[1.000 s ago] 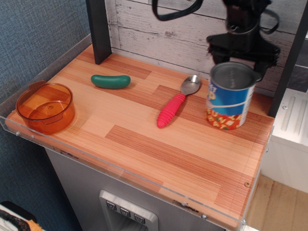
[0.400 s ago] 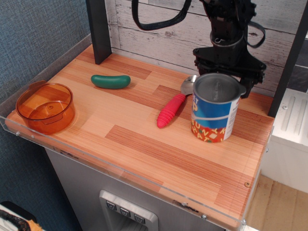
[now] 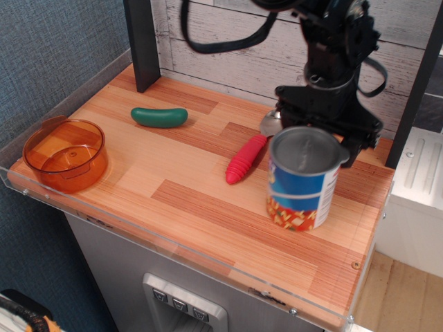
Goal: Move the can to the front right edge of the table
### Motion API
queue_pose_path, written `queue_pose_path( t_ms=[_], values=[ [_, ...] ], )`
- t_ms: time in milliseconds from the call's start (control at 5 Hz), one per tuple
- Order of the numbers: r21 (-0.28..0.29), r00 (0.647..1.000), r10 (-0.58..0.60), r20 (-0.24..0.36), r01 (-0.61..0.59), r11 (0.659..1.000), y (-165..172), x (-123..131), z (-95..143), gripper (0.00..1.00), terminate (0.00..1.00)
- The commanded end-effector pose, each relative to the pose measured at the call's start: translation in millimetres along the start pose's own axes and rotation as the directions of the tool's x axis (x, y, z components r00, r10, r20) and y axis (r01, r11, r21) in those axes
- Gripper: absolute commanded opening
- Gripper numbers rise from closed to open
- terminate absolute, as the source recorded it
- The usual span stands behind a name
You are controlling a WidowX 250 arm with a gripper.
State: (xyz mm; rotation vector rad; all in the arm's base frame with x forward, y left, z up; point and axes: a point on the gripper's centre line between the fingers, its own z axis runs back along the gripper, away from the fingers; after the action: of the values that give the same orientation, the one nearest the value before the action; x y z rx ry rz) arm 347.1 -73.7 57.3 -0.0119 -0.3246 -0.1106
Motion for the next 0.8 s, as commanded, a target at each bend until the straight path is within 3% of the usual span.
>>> queue_pose_path(
  t_ms=[0, 600],
  values=[
    [0.0, 0.998, 0.029, 0.057, -0.029, 1.0, 5.0, -18.3, 29.8, 1.0, 0.0],
    [0.0, 0.997, 0.023, 0.068, -0.023, 1.0, 7.4, -42.1, 40.8, 1.0, 0.0]
  ],
)
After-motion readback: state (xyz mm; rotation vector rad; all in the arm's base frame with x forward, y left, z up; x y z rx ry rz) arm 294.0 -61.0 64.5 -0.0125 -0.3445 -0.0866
